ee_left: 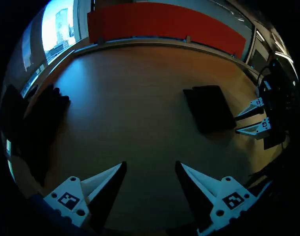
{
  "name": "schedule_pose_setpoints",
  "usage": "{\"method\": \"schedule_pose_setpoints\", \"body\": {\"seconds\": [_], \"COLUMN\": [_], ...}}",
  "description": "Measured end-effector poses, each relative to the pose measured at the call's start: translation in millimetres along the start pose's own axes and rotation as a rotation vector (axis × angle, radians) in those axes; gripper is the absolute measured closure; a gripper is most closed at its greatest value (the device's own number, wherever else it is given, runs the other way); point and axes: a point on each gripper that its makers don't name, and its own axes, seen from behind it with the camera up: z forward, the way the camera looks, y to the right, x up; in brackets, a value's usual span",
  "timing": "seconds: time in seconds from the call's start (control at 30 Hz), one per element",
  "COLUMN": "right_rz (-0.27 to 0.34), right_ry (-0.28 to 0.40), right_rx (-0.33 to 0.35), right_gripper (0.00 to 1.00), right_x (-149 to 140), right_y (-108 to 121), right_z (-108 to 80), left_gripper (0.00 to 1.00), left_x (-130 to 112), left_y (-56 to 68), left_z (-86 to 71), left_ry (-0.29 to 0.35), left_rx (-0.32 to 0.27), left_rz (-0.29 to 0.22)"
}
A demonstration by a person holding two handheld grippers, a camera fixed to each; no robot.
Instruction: Fold towel
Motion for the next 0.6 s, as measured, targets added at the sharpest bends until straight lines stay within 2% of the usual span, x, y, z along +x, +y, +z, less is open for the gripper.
{"method": "schedule_pose_setpoints", "body": {"seconds": [0.2,0.6], "right_rz": [0.018,0.038], "right_ry": [0.001,0.005], "right_rx": [-0.006,-0.019], "right_gripper": [0.54,0.94], "right_x": [-1.0,-0.7], "right_y": [-0.7,1.5], "right_z": [3.5,4.2], "left_gripper": [0.09,0.09], "left_x": [-0.8,-1.4], "left_y": [0.2,3.4], "left_z": [-0.1,0.7], "left_ry": [0.0,0.0], "left_rx": [-0.002,-0.006], "left_rz": [0.002,0.001]}}
